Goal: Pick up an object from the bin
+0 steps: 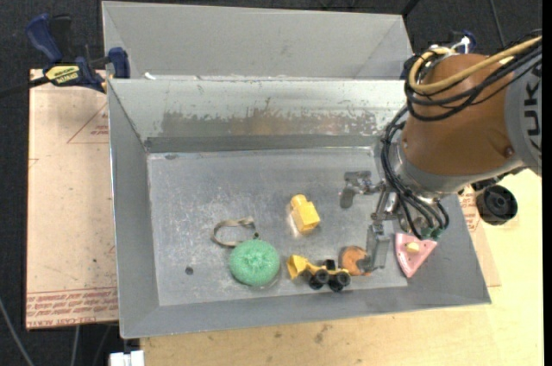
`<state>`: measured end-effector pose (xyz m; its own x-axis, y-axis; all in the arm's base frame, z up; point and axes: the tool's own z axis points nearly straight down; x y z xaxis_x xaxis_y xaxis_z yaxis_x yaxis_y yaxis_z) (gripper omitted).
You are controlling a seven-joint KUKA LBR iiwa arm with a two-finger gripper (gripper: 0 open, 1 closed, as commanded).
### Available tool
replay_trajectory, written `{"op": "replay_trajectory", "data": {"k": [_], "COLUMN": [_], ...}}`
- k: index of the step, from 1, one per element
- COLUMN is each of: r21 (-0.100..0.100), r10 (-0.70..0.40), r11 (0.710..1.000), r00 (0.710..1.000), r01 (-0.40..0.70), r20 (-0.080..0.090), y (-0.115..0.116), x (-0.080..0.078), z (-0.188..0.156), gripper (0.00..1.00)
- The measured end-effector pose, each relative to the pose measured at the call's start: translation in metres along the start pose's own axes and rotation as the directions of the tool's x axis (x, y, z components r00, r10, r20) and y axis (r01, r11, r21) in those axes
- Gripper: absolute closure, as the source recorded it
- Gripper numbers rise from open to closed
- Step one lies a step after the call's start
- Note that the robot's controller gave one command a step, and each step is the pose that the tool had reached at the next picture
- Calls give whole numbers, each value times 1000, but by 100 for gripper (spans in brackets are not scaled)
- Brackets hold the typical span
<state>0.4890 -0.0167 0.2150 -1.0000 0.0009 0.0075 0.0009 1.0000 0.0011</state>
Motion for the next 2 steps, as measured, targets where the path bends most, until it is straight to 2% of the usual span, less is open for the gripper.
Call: {"op": "replay_trajectory", "data": {"k": [1, 2], "r21": [1, 2], "r10": [-1, -141], "r11": [1000, 990], "r00": [1000, 990], "r01": [1, 141], "r20": [8, 10], "y": [0, -3], "x": [-2, 1], "z": [-4, 40], "gripper": [0, 0]}}
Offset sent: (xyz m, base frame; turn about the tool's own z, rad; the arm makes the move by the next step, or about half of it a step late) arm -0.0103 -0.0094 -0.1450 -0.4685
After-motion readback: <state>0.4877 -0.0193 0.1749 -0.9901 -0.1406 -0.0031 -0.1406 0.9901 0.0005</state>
